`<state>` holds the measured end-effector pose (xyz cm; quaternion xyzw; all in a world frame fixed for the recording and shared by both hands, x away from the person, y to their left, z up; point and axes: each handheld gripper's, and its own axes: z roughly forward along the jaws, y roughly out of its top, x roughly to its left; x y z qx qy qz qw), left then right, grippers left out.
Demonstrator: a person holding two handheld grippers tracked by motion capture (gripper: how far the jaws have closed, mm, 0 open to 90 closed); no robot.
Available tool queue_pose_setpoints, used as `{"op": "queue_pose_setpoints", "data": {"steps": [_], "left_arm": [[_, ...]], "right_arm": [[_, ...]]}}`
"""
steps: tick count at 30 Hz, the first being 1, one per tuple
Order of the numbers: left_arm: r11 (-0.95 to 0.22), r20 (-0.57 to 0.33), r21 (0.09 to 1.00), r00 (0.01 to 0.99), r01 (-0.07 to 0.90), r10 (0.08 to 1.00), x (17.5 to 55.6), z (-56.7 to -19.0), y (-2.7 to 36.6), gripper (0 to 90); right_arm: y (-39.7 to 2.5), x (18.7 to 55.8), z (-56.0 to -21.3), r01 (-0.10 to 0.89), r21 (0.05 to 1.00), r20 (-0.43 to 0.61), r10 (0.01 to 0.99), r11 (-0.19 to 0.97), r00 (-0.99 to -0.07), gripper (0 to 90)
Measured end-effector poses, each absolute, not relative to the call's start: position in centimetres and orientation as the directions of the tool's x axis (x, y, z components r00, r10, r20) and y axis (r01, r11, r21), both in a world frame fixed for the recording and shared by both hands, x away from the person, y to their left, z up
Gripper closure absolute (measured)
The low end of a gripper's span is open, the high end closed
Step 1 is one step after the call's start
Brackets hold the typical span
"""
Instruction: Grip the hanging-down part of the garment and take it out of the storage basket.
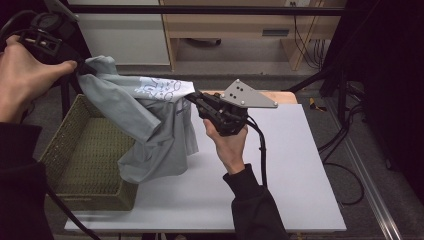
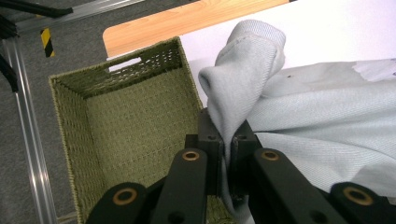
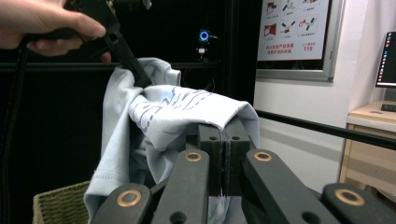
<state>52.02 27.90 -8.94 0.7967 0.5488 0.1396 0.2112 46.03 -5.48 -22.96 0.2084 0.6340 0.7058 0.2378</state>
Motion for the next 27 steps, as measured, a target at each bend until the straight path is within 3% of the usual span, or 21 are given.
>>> {"op": "queue_pose_setpoints", "data": {"steps": [16, 27], "left_arm": [[-0.317, -0.008, 0.488, 0.367, 0.813, 0.930, 52.2, -9.0, 27.2, 85.7], [-0.314, 0.003, 0.469, 0.354, 0.825, 0.935, 52.6, -10.0, 27.5, 85.7]], "right_arm": [[-5.7, 45.9, -22.1, -0.093, 0.993, -0.027, 0.609, -0.077, -0.792, 89.5], [-4.6, 47.1, -28.2, 0.037, 0.999, 0.021, 0.566, 0.018, -0.824, 89.3]]}}
